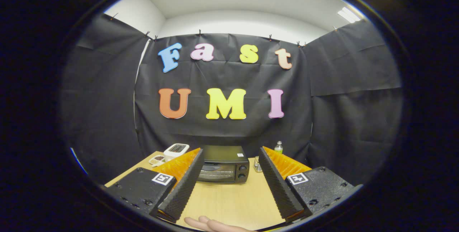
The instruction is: Open the toaster oven, put the food inside, and close the toaster oven door.
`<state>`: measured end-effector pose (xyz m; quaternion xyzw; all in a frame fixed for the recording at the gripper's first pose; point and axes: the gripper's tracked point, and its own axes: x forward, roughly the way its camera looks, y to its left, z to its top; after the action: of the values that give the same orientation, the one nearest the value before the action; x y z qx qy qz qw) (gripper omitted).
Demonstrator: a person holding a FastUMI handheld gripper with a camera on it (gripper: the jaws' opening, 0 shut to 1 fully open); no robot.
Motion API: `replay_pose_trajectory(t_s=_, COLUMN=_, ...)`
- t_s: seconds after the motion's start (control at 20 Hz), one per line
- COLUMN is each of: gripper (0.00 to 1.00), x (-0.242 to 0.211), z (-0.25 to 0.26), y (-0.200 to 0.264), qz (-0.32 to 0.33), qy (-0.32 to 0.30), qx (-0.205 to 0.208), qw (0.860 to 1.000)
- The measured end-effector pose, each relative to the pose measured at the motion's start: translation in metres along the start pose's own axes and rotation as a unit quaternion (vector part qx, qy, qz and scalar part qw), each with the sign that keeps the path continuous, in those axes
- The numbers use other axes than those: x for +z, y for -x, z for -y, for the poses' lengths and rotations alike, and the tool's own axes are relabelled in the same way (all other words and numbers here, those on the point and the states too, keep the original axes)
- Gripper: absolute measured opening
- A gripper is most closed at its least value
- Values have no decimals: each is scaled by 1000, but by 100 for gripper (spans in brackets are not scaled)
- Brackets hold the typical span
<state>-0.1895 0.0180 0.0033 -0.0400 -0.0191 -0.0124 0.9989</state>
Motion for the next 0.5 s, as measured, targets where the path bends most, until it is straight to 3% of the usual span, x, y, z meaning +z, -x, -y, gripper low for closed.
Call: replay_pose_trajectory(t_s=0.5, gripper=100, x=-2, z=1, y=5, qz=2, qy=-19, qx=13, qw=1000)
